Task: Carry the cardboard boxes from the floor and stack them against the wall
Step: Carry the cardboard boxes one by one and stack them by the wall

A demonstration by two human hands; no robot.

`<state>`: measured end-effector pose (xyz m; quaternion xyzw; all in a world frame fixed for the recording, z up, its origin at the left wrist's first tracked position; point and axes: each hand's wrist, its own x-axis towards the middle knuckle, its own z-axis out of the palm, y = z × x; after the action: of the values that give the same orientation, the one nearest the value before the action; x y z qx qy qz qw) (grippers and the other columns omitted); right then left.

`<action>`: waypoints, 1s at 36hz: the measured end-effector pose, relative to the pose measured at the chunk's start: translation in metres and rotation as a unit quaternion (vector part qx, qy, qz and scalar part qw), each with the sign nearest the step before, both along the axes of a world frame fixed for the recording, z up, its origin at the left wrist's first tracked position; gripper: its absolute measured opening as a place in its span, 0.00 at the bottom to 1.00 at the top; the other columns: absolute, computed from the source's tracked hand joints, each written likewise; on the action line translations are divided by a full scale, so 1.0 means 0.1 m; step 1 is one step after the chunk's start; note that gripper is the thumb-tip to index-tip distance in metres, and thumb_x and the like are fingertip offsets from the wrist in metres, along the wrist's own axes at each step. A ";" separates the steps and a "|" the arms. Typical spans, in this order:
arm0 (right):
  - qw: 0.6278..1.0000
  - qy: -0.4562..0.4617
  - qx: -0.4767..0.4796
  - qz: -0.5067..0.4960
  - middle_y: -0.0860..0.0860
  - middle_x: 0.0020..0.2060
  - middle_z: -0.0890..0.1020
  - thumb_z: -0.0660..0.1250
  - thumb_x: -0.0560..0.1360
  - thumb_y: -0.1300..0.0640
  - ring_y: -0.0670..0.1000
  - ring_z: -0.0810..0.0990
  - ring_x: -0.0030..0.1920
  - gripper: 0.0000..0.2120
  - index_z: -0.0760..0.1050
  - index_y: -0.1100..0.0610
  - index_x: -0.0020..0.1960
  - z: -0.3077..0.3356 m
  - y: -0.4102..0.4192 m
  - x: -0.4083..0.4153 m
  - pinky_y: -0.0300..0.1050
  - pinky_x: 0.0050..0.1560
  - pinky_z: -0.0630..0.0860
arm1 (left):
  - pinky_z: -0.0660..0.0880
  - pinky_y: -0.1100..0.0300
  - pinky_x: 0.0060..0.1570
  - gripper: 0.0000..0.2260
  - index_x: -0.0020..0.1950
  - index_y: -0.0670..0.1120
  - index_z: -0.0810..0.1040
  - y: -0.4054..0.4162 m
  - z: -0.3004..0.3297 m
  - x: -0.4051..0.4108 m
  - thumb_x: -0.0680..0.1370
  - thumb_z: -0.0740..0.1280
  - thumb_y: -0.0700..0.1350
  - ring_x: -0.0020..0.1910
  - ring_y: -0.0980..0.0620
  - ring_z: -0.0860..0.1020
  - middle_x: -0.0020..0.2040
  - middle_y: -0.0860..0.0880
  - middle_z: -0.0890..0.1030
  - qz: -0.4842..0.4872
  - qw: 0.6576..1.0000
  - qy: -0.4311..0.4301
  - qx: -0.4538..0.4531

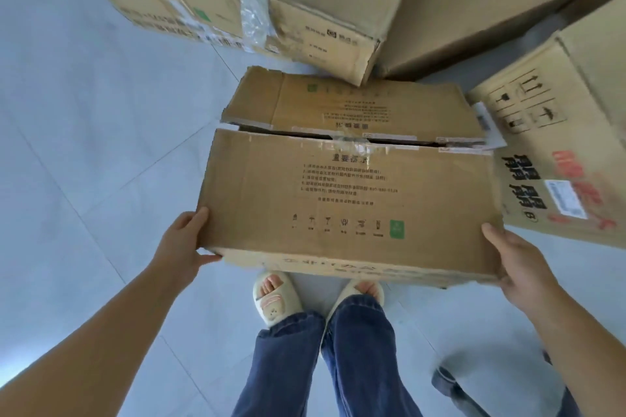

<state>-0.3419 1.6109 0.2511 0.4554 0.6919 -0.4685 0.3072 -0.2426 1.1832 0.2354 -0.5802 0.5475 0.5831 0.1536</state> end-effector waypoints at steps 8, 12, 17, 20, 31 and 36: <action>1.000 -0.003 -0.007 0.005 0.58 0.53 0.78 0.60 0.80 0.54 0.58 0.77 0.44 0.18 0.70 0.59 0.68 1.34 -0.32 -0.05 0.60 0.42 0.74 | 0.76 0.33 0.42 0.10 0.45 0.41 0.72 -0.26 1.25 0.07 0.82 0.60 0.45 0.48 0.47 0.72 0.48 0.44 0.72 -0.008 0.999 -0.010 0.033; 1.000 0.005 -0.008 0.019 0.57 0.53 0.77 0.60 0.81 0.55 0.58 0.76 0.47 0.18 0.70 0.60 0.68 2.07 -0.48 0.06 0.62 0.46 0.73 | 0.75 0.31 0.45 0.09 0.47 0.41 0.72 -0.28 1.97 0.37 0.82 0.60 0.46 0.51 0.46 0.71 0.48 0.45 0.72 0.017 0.999 -0.016 0.025; 0.999 0.028 -0.025 0.040 0.57 0.54 0.77 0.60 0.81 0.55 0.55 0.77 0.42 0.13 0.72 0.57 0.64 2.84 -0.65 0.15 0.54 0.38 0.74 | 0.76 0.34 0.45 0.09 0.48 0.42 0.74 -0.31 2.76 0.78 0.82 0.60 0.46 0.52 0.46 0.71 0.48 0.47 0.73 0.050 0.999 -0.003 -0.002; 0.995 0.056 -0.052 0.059 0.53 0.48 0.79 0.58 0.82 0.56 0.52 0.77 0.41 0.05 0.71 0.51 0.55 3.20 -0.72 0.15 0.53 0.39 0.74 | 0.77 0.34 0.44 0.09 0.48 0.42 0.74 -0.30 3.13 1.01 0.82 0.59 0.46 0.51 0.45 0.71 0.48 0.46 0.72 0.077 0.997 0.015 -0.014; 0.972 0.121 -0.108 0.169 0.53 0.52 0.81 0.61 0.81 0.54 0.53 0.79 0.46 0.15 0.73 0.57 0.65 4.27 -1.19 -0.03 0.51 0.46 0.75 | 0.76 0.33 0.48 0.11 0.56 0.41 0.73 0.07 4.07 1.79 0.82 0.58 0.47 0.56 0.46 0.68 0.53 0.47 0.70 0.217 0.971 0.068 -0.074; 0.949 0.176 -0.108 0.238 0.54 0.48 0.78 0.61 0.80 0.58 0.50 0.76 0.38 0.15 0.72 0.61 0.66 4.65 -1.65 -0.05 0.51 0.45 0.73 | 0.75 0.32 0.47 0.10 0.55 0.40 0.73 0.10 4.26 2.12 0.82 0.58 0.46 0.53 0.45 0.67 0.48 0.46 0.69 0.282 0.951 0.090 -0.093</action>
<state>-0.3466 1.4460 0.7156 0.1521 0.7688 -0.5260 0.3305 -0.0301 1.1933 0.6609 -0.6680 0.4247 0.5990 -0.1212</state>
